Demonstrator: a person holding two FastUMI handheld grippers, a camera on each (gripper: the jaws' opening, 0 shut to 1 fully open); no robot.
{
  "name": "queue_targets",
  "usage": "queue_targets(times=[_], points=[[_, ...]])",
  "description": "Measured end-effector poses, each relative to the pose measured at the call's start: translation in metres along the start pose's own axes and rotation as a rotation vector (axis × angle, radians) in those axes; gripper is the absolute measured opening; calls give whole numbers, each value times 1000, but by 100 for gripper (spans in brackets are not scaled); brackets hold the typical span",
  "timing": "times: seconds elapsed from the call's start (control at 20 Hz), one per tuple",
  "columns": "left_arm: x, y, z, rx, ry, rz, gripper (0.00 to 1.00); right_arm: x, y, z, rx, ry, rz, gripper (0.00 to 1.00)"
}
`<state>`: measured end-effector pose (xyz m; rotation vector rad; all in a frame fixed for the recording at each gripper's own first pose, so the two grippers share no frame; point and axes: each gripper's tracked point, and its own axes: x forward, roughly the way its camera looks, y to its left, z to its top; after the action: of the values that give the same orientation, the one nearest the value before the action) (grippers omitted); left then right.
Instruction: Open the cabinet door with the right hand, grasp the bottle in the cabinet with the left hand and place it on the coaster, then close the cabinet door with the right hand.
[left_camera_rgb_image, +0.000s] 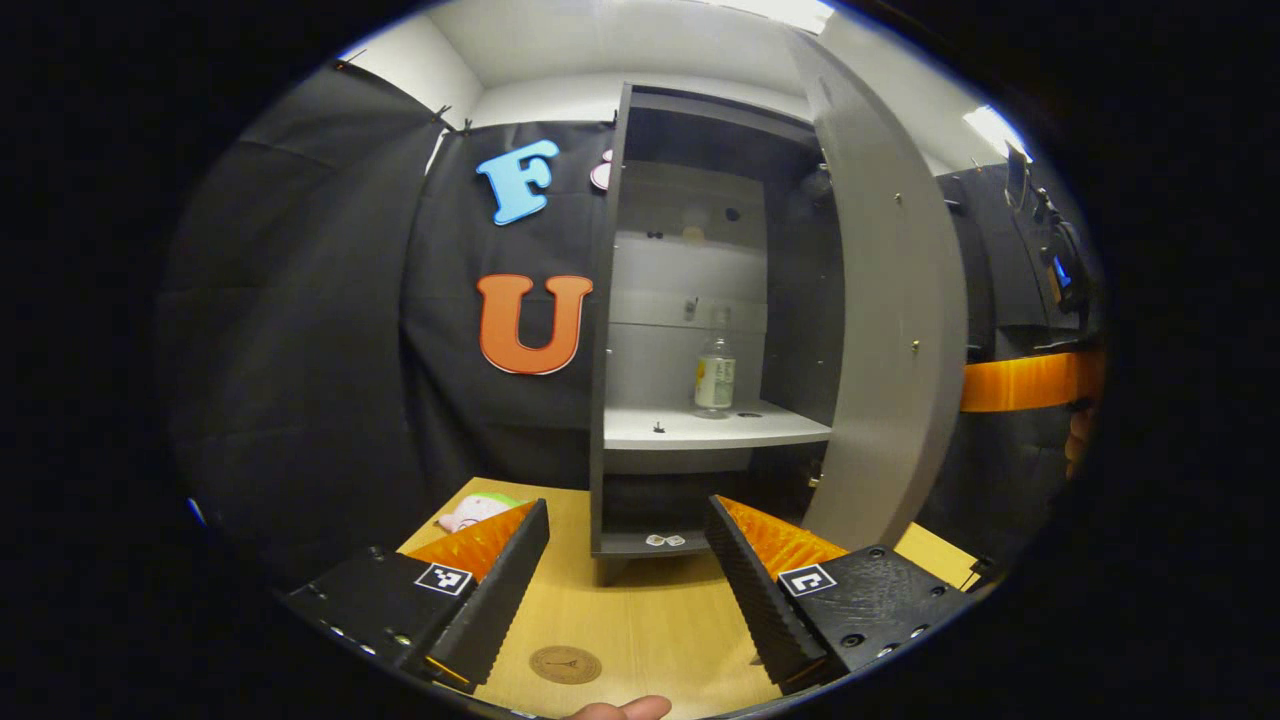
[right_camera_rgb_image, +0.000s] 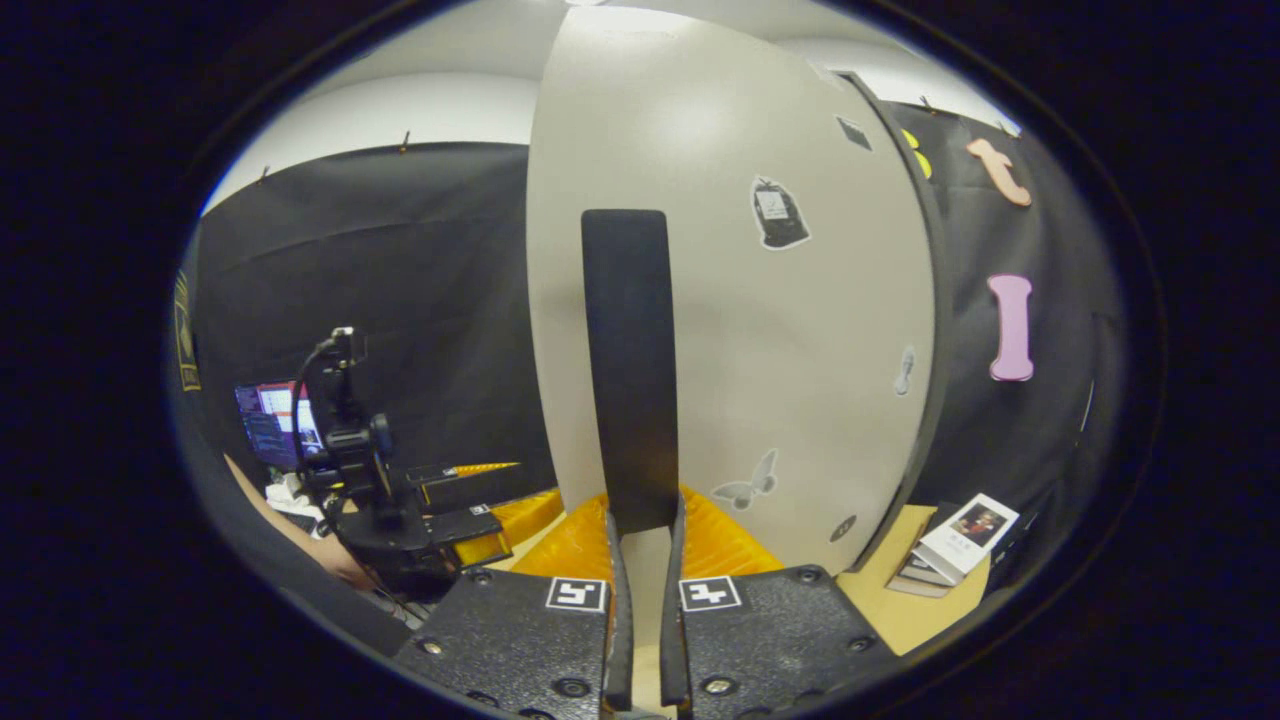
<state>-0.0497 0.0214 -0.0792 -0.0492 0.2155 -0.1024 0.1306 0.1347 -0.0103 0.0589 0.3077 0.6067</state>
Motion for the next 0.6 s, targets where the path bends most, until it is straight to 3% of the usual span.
queue_targets(times=[0.3,0.6], points=[[42,-56,8,30,-14,-117,95,0,-7,3,50,-2,-120,12],[95,-76,17,56,-21,-152,95,-4,-10,4,67,1,-221,13]])
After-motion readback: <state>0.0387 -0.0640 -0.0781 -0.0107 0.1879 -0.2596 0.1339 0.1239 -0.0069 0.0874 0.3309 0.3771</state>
